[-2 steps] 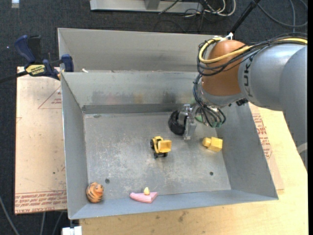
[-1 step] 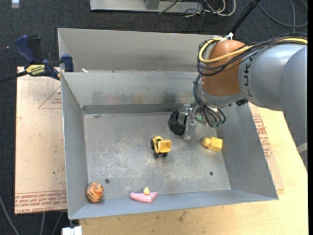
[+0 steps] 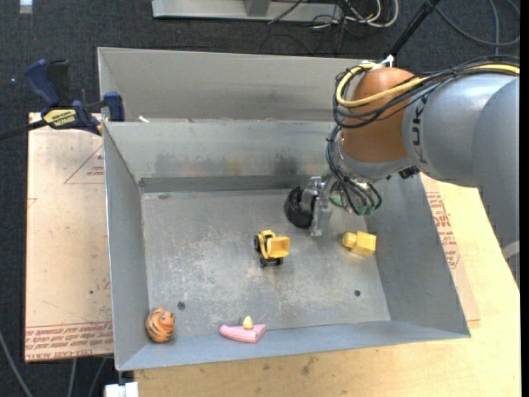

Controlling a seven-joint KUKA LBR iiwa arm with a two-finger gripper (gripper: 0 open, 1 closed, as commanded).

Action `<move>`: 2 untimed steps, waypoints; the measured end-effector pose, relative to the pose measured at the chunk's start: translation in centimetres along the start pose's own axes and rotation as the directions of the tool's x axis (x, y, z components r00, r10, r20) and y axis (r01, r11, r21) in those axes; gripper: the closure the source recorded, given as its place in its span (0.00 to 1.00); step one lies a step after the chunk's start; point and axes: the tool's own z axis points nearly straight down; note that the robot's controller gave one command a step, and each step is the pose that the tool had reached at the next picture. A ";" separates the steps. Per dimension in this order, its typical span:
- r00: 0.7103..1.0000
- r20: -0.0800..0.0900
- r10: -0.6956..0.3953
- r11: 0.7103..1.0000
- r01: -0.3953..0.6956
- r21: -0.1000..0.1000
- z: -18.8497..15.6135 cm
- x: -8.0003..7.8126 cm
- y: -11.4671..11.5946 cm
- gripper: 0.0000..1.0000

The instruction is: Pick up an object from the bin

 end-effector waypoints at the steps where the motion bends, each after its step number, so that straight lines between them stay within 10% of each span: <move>1: 1.000 0.000 0.000 1.000 0.000 0.000 0.0 0.0 0.0 1.00; 2: 1.000 0.000 0.000 1.000 0.000 0.000 0.0 0.0 0.0 1.00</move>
Offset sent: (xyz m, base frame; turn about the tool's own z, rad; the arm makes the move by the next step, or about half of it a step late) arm 0.0000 0.0000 0.0000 0.0000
